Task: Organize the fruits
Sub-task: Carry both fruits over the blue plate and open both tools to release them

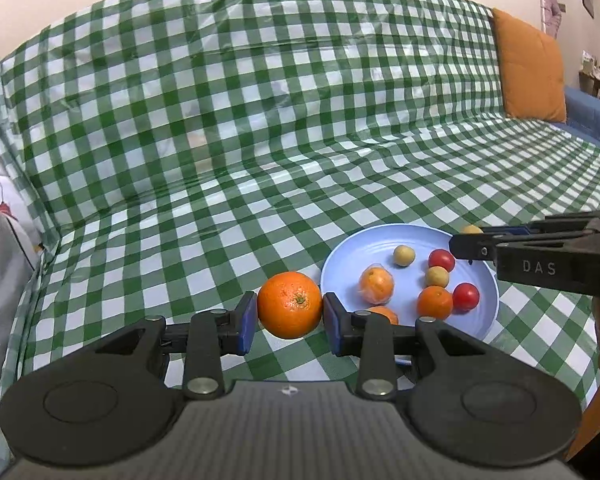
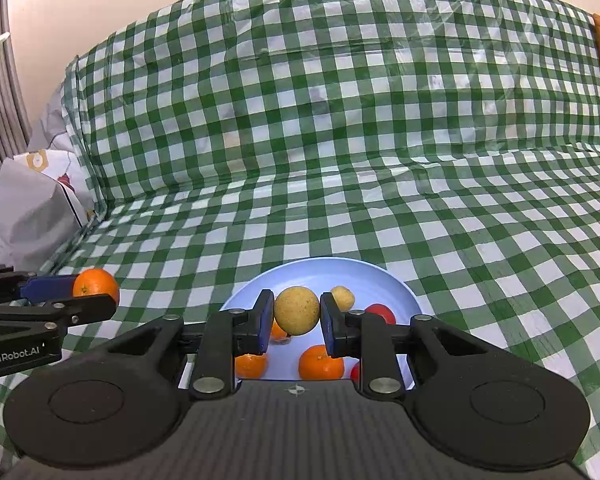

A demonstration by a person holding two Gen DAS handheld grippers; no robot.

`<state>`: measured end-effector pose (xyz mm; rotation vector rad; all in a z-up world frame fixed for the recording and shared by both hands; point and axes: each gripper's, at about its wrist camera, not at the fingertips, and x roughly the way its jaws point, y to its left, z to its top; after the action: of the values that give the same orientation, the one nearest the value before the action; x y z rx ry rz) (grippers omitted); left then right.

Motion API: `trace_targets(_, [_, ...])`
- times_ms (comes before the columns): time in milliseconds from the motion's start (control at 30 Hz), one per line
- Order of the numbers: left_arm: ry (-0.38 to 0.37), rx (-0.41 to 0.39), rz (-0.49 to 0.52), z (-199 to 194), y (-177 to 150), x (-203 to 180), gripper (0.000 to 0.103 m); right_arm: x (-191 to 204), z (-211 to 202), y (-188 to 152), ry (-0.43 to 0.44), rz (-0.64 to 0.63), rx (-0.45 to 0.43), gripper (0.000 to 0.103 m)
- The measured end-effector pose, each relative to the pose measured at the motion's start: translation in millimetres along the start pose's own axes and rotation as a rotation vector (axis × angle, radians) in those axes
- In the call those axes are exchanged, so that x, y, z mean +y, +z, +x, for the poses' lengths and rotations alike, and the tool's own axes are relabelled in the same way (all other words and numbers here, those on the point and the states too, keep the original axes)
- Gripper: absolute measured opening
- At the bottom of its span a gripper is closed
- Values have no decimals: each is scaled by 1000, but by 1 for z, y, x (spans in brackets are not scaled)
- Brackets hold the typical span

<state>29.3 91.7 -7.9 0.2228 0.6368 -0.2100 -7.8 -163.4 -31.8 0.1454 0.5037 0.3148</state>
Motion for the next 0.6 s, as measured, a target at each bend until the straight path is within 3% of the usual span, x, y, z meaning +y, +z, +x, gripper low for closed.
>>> trace_targets(600, [-26,-25,22,21,11,-20,39,-12,12,5,-30,-3,3,26])
